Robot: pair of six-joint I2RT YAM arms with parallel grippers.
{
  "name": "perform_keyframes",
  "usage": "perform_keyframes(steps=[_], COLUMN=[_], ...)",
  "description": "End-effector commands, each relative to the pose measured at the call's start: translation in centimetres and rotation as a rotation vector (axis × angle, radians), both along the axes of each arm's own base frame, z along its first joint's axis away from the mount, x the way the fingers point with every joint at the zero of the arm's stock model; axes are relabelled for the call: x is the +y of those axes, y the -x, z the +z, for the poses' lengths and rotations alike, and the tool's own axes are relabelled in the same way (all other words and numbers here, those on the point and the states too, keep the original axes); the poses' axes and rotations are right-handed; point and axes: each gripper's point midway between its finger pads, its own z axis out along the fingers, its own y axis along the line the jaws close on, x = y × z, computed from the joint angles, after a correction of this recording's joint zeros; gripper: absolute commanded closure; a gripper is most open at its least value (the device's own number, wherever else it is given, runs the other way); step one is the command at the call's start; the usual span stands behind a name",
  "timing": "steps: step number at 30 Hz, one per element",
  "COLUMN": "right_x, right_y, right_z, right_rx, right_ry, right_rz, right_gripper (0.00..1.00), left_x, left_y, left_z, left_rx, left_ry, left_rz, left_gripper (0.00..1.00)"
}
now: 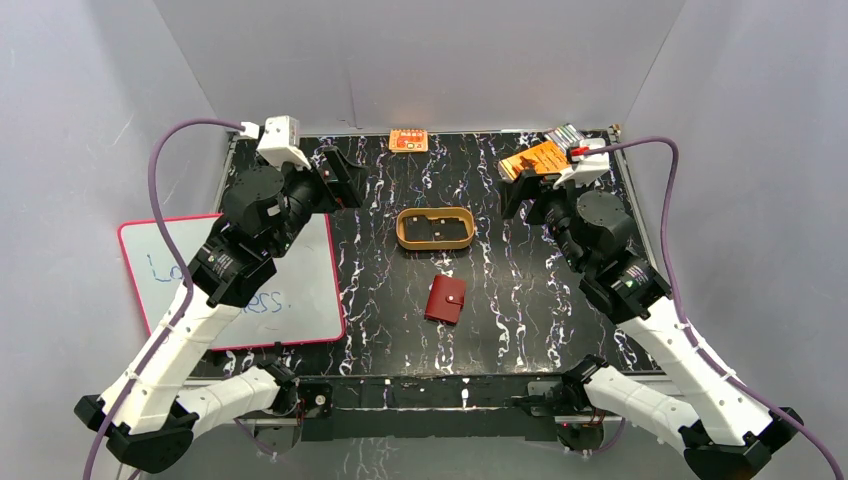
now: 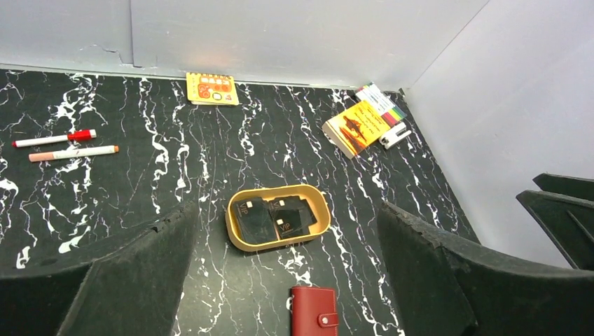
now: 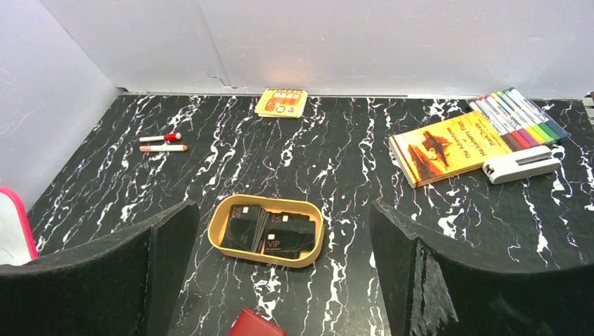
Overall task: Put the credit cards into the card holder
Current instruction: Open the card holder at the center of the board.
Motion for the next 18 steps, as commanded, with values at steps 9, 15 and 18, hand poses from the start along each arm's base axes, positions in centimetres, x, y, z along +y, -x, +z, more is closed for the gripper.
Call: perform_keyframes(steps=[9,15,18], right_x=[0.6,2.1,2.6], right_y=[1.3,0.4,-0.3], right_z=[2.5,0.6,-1.8], right_rx=[-0.082,0.064,0.139], right_ry=[-0.080,0.007,0.027], right_rz=[0.068,0.107,0.092], right_gripper=[0.01,0.01,0.01], left_x=[-0.2,-0.4,-0.5], left_y=[0.7,0.6,0.7], left_z=[0.2,-0.3,-0.6], left_rx=[-0.037,-0.047,-0.072], left_ry=[-0.034,-0.032,-0.017], left_rz=[-0.050,-0.056,-0.065], left_gripper=[0.05,0.04,0.04])
